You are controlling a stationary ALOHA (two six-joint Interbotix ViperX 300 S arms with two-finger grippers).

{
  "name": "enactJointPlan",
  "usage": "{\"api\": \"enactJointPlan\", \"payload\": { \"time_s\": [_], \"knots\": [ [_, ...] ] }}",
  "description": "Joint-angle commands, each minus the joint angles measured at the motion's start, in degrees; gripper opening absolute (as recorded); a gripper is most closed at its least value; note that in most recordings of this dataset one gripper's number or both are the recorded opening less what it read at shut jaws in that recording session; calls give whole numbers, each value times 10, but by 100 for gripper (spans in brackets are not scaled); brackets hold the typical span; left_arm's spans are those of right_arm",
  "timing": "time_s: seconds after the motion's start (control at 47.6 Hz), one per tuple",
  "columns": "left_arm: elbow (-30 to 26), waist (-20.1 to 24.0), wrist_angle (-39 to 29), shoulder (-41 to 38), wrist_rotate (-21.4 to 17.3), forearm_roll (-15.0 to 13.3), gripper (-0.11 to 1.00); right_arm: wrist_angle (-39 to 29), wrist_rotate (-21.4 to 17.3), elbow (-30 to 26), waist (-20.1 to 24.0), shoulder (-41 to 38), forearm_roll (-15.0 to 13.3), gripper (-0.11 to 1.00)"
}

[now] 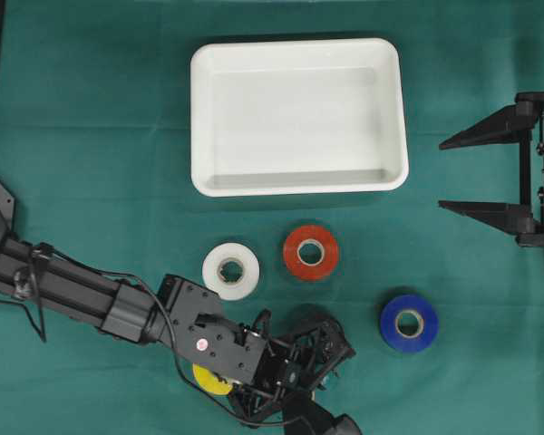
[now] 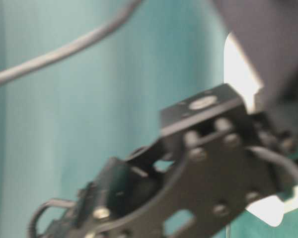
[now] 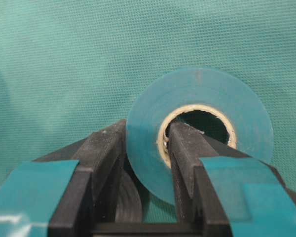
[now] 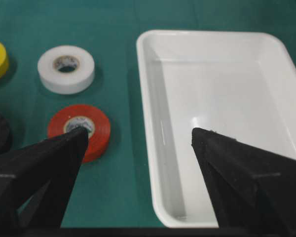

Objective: Pick up the tape from a random location and place it into the white case.
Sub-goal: 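Close the left gripper on the teal roll's rim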

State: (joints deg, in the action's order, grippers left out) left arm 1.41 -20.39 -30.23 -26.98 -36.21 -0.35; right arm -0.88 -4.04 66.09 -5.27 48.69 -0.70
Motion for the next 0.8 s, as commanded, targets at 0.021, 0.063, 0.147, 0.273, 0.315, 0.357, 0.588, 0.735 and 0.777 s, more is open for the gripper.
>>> {"api": "enactJointPlan", "payload": {
  "time_s": [0.021, 0.063, 0.147, 0.273, 0.315, 0.357, 0.588, 0.735, 0.777],
  "knots": [
    [-9, -6, -11, 41, 2, -1, 21, 2, -1, -9, 0, 4, -1, 92],
    [-10, -7, -15, 44, 2, -1, 21, 2, -1, -9, 0, 5, -1, 92],
    [-11, -10, -22, 52, 2, -1, 21, 2, -1, -9, 0, 7, 0, 92],
    [-14, -12, -31, 62, 3, 0, 21, 2, -2, -10, 1, 10, 1, 92],
    [-16, -14, -36, 67, 3, -1, 21, 2, -2, -10, 2, 10, 2, 92],
    [-18, -15, -41, 71, 3, -1, 21, 2, -3, -10, 3, 10, 2, 92],
    [-39, -19, -76, 95, 3, 0, 21, 4, -3, -11, 8, 10, 3, 92],
    [-62, -23, -110, 109, 3, 1, 21, 3, -3, -11, 9, 10, 3, 92],
    [-70, -24, -124, 113, 3, 2, 21, 3, -3, -11, 10, 11, 3, 92]
  ]
}}
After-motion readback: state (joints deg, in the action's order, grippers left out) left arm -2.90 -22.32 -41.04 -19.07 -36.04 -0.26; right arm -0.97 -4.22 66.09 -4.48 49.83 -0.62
